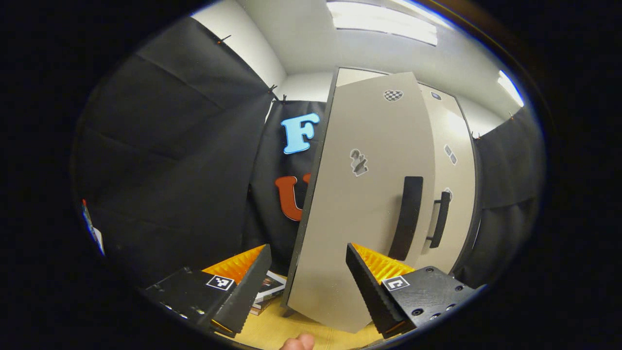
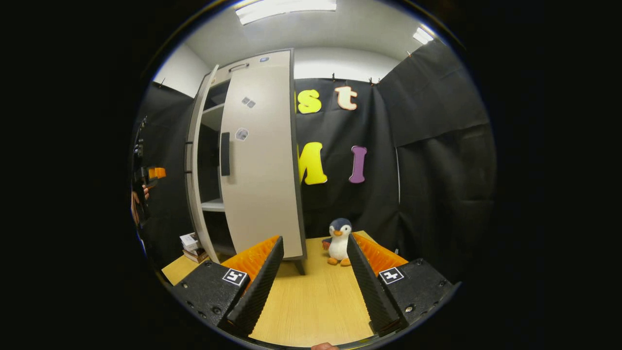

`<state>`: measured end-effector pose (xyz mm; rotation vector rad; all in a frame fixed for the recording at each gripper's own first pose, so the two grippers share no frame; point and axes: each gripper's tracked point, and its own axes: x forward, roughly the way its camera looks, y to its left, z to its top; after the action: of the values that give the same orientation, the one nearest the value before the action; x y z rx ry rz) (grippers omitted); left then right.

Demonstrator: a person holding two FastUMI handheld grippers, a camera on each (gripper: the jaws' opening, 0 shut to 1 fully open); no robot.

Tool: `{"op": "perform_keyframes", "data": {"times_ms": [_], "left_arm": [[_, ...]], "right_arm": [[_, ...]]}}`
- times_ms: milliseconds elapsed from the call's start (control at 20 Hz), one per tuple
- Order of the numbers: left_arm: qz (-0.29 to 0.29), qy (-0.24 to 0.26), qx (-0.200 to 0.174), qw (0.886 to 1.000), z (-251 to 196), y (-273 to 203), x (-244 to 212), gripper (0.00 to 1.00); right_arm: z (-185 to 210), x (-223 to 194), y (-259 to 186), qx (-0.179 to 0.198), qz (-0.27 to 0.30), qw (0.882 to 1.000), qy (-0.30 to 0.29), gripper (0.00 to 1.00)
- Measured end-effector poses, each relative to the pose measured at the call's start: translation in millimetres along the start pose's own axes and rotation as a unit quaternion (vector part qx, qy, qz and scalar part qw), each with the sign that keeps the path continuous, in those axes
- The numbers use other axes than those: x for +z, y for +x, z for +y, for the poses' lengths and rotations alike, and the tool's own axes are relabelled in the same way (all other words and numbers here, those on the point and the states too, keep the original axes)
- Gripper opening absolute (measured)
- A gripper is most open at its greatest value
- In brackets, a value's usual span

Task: Grasp the bottle in the cabinet with the left hand and place it on the coaster, then close the right door with the right hand and the left door with the left hand.

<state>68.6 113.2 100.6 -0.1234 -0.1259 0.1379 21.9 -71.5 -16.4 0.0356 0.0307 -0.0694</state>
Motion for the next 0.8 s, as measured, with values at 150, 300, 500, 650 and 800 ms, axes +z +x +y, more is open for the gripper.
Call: {"op": "perform_keyframes", "data": {"times_ms": [150, 300, 500, 650, 800], "left_arm": [[-0.011, -0.013, 0.009, 1.000, -16.9, -23.6, -11.8, 0.99], [-0.031, -0.006, 0.019, 0.999, -30.1, -46.0, -28.2, 0.99], [-0.045, 0.049, 0.013, 0.998, -48.1, -71.5, -43.5, 0.99], [-0.026, 0.058, -0.009, 0.998, -66.6, -84.7, -63.1, 0.99], [-0.021, 0.085, -0.016, 0.996, -73.0, -94.1, -69.1, 0.99]], "right_arm": [[9.6, 1.7, 7.1, 0.014, -0.003, 1.000, -0.005, 0.81], [23.2, 5.4, 10.3, 0.030, -0.013, 0.999, 0.001, 0.81], [34.2, 1.2, 8.7, 0.041, -0.004, 0.999, 0.008, 0.81], [38.2, -7.3, 5.6, 0.045, 0.008, 0.999, 0.000, 0.81], [40.1, -7.3, -0.4, 0.045, 0.005, 0.999, -0.007, 0.81]]}}
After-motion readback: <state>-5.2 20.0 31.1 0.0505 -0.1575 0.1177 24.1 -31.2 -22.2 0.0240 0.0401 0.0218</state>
